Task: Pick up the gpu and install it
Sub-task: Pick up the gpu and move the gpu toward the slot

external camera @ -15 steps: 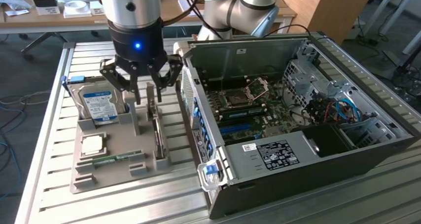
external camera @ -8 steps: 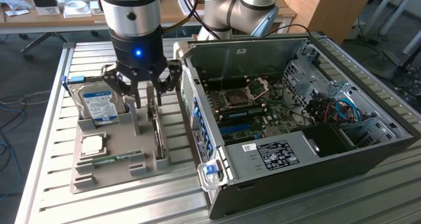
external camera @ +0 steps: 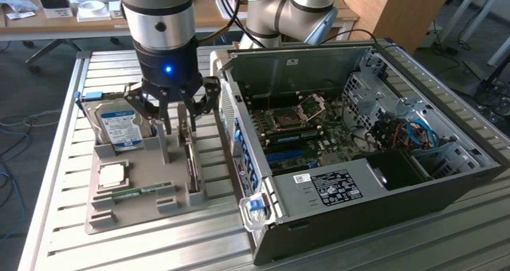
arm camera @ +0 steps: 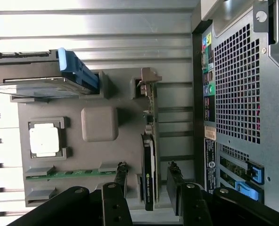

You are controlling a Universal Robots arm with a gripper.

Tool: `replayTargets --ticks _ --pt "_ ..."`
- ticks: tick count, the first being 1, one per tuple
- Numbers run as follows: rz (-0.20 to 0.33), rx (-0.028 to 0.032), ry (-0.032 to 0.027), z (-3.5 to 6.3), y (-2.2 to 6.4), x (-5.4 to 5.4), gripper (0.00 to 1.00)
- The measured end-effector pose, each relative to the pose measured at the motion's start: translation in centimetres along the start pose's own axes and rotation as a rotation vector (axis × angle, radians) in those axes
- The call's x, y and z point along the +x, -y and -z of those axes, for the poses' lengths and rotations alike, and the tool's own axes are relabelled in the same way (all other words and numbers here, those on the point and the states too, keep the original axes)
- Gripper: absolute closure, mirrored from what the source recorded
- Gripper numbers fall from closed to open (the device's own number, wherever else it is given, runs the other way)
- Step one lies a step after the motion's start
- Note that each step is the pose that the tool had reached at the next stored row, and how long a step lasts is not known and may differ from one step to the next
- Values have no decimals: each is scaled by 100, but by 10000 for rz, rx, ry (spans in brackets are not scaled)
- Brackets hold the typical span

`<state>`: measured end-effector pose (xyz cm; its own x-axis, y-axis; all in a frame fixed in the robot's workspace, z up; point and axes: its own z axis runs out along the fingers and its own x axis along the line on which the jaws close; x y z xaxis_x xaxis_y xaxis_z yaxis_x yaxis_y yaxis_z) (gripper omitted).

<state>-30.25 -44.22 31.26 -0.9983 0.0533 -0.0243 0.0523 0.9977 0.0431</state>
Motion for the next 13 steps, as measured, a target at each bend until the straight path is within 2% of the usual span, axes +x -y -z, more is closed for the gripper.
replayTargets --ticks 3,9,13 --pt "0 -5 5 -10 0 0 53" --pt "0 -1 1 -112 5 2 53" --pt "0 0 0 -121 5 2 53"
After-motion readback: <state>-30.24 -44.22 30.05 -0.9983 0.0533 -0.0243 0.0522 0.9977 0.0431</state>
